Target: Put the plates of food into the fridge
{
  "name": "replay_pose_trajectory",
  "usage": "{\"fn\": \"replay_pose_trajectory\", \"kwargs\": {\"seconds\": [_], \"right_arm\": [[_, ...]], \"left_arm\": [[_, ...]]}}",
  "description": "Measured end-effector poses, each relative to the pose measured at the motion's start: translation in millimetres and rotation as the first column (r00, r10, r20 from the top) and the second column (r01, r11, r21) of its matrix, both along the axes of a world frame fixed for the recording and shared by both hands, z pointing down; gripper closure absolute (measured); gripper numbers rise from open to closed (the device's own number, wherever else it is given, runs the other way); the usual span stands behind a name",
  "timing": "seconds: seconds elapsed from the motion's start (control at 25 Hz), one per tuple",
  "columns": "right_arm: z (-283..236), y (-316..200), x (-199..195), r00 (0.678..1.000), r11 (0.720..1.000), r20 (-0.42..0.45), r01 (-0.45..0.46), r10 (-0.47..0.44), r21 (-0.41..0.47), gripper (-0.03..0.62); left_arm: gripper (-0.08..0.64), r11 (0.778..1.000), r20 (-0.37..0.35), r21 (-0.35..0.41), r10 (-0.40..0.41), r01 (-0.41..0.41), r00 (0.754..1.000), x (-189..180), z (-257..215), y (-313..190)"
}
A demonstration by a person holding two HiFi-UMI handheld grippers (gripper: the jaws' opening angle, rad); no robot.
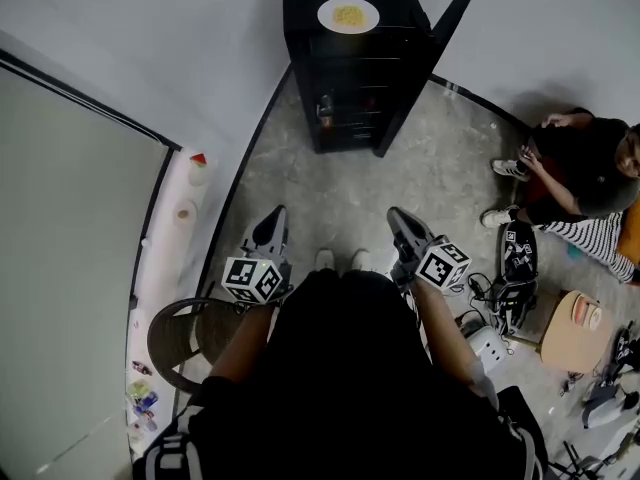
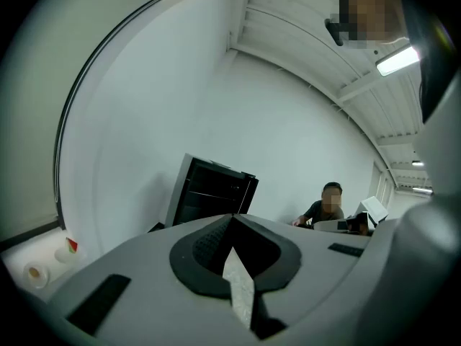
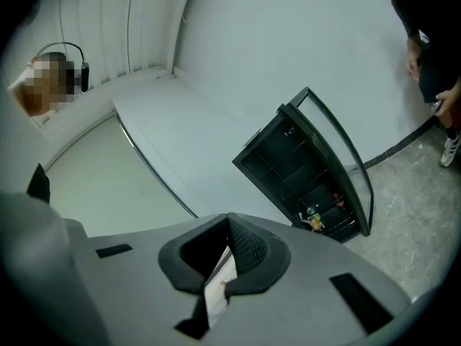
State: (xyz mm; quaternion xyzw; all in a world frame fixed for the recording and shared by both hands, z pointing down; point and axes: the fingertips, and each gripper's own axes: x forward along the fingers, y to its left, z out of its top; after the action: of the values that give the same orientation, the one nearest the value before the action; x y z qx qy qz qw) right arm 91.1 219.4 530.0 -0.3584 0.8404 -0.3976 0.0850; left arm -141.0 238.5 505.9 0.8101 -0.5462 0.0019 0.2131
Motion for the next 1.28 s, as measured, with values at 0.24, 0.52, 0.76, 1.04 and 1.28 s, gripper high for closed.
{"fn": "replay_pose_trajectory", "kwargs": {"seconds": [0.24,0.52,0.76,1.04,1.28], "right_arm": [[4.9,-4.5,11.7,0.997,0.999,0.073,-0.014,0.016,-0.033,0.568],[7.0,-10.7,33.5,0.985,1.000,0.169,0.018,-0.013,-0.025,0.568],[4.7,-19.4,38.5,0.989,0.997,0.123,0.077,-0.078,0.014,0.568],[15.2,-47.6,38.3,0.988,0.997,0.142,0.064,-0.058,-0.033,0.568],[15.9,-79.8,21.1,0.991,0.998,0.120,0.057,-0.052,-0.036,0.568]], "left_arm": [[0.540,0.999,0.007,-0.038,-0.026,0.026,1.000,5.3,9.0,1.6],[0.540,0.997,0.025,-0.028,-0.067,0.067,0.997,22.3,1.1,1.4],[0.540,0.996,0.016,-0.016,-0.092,0.092,0.996,31.5,-5.0,-1.3],[0.540,0.998,0.000,-0.021,-0.066,0.066,0.998,36.1,1.3,-27.4],[0.540,0.998,-0.018,-0.026,-0.049,0.049,0.999,20.5,7.3,-67.9]]}}
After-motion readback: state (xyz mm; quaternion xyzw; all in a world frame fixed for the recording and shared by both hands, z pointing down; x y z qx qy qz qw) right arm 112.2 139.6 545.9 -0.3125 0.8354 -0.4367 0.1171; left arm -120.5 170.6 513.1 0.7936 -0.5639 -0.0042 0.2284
